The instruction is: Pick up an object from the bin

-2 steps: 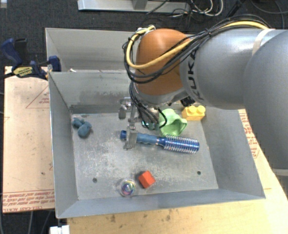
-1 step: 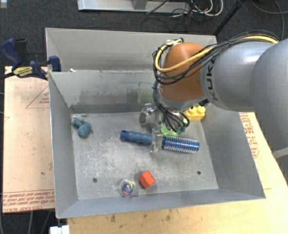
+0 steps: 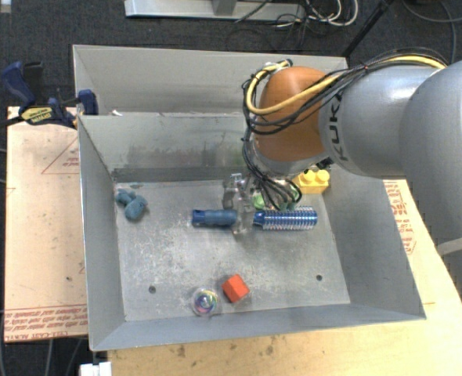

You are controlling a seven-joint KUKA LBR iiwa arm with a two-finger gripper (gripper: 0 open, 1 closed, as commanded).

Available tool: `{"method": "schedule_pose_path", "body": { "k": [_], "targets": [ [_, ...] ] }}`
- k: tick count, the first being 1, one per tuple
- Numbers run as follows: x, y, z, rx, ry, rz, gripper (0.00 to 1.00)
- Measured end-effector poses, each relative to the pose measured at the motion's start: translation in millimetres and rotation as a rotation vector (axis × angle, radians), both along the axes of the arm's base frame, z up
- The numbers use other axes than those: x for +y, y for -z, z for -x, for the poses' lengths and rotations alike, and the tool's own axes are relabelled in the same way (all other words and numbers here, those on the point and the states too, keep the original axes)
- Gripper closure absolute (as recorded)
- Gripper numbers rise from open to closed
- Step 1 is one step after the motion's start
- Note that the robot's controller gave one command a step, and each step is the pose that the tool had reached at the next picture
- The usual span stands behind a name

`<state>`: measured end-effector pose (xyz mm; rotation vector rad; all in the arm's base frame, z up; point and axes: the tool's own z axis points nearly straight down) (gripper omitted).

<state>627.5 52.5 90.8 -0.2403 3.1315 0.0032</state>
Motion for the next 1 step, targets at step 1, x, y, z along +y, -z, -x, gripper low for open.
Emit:
{"method": "schedule_pose_path", "body": {
  "k": [1],
  "targets": [
    [17.0,-125.2,52.7,-0.006,0.008,0.0,1.0]
  ]
}}
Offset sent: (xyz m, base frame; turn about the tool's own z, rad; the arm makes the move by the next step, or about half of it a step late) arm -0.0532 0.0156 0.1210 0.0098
